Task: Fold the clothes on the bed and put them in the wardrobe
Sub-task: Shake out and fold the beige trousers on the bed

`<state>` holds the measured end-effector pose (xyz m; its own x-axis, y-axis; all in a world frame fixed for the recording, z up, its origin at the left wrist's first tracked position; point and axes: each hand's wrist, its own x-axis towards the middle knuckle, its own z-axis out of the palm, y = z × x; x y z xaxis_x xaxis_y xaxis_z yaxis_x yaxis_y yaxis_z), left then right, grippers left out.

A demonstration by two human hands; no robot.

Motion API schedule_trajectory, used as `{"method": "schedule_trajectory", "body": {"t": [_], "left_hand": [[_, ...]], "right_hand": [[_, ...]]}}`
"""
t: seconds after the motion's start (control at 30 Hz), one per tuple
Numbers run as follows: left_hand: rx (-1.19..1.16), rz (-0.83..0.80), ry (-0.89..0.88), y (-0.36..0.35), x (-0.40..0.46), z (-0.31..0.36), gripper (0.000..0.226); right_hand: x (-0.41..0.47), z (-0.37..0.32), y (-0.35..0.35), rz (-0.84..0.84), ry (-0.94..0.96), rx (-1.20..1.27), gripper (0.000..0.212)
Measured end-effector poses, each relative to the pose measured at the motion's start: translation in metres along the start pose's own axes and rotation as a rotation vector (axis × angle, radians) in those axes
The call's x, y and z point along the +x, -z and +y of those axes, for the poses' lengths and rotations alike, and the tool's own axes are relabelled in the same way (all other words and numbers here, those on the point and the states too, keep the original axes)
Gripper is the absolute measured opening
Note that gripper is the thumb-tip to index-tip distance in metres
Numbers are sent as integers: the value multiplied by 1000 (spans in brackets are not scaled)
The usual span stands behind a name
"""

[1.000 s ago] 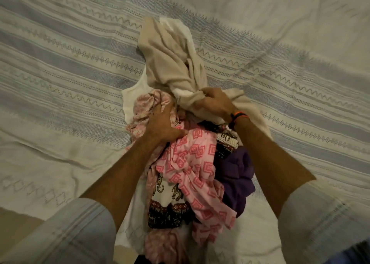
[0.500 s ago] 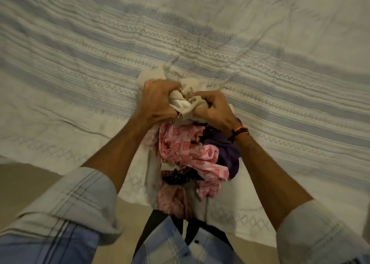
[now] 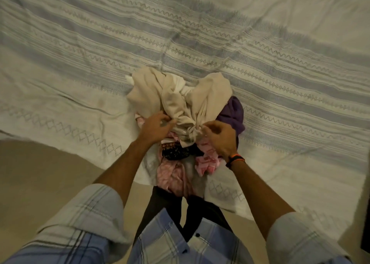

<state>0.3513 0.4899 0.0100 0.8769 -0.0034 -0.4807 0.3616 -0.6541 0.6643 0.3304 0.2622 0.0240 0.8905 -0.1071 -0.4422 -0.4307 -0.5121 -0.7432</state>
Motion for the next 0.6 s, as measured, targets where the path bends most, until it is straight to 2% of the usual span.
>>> {"method": "schedule_trajectory", "body": {"t": [0.03,0.07,0.13,0.2,0.23,0.27,0.3,0.37,0.4,0.47,0.6], "left_hand": [[-61,65,79,0,4,1,43],[-114,142,168,0,9,2,41],[-203,315,356,-5,22,1,50],[-209,456,602,-14,35,2,89],[-201,471,710,-18,43,-1,109],[-209,446,794,-23,51,-6,126],[-270,402,851,-28,57,-14,142],[-609,304,869,-34,67,-36,157],[-794,218,850,-40,71,-51,151],[-981,46,797,-54,77,-83,130],[-1117,-22,655,-51,62,-48,80]], "right_hand": [[3,8,-1,143,-60,36,17],[9,17,-3,252,-126,61,31],[24,40,-6,302,-324,98,79],[38,62,-9,213,-503,180,129],[44,71,-10,166,-540,243,144],[49,81,-14,124,-550,320,151],[52,86,-18,87,-546,400,151],[60,90,-27,21,-487,526,133],[64,90,-31,2,-449,556,120],[70,85,-36,-13,-426,630,106],[72,76,-48,-61,-350,744,68]]}}
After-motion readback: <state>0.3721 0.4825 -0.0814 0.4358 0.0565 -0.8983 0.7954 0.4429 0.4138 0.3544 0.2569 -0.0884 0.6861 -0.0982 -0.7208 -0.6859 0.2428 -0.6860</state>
